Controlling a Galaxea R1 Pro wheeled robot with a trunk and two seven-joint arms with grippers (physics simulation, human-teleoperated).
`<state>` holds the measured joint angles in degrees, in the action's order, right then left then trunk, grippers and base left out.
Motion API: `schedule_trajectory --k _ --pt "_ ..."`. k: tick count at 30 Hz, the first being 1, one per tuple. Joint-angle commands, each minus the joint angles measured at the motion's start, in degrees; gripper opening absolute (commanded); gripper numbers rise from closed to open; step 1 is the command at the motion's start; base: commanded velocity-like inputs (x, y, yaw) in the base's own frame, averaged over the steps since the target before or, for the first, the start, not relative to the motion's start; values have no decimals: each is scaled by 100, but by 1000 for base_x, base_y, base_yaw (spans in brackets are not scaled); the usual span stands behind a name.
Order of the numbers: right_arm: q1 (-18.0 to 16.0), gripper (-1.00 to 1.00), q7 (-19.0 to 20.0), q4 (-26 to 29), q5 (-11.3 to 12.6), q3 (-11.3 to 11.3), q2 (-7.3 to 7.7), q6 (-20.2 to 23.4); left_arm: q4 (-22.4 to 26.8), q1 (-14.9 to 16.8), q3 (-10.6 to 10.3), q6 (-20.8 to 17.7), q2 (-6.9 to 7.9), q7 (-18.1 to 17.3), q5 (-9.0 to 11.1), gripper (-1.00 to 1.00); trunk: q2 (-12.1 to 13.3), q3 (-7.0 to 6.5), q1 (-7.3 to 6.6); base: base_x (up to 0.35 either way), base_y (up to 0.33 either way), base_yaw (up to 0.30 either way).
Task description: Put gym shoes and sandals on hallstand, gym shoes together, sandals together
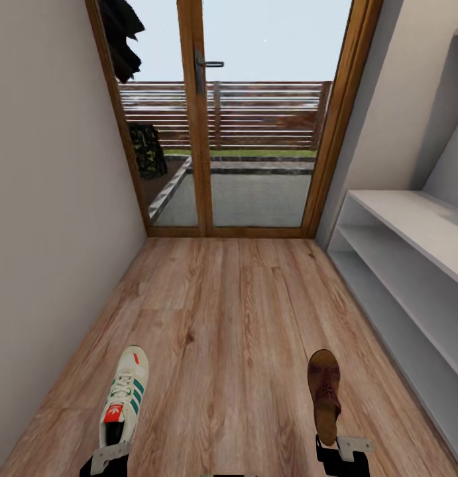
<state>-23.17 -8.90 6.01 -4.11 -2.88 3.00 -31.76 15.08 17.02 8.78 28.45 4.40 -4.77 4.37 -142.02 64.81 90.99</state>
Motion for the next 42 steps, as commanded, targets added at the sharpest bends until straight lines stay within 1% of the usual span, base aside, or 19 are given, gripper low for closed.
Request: schedule_trajectory --k 1,10,18,42 --pt "-3 -100 -15 -4 -37 -28 -1 -14 -5 4 18 12 0 -50 46 -100 -2 4 2 338 0 0" --pt "-3 -100 -15 -4 -37 -28 -1 -14 -5 4 18 12 0 -50 46 -100 -2 4 2 338 0 -27" --pt "-3 -100 -15 -4 -37 -28 -1 -14 -5 4 18 12 0 -50 46 -100 -2 4 2 337 30 -235" --pt "-3 -100 -15 -4 -37 -28 -1 -11 -5 4 18 12 0 -50 46 -100 -2 4 2 245 240 -263"
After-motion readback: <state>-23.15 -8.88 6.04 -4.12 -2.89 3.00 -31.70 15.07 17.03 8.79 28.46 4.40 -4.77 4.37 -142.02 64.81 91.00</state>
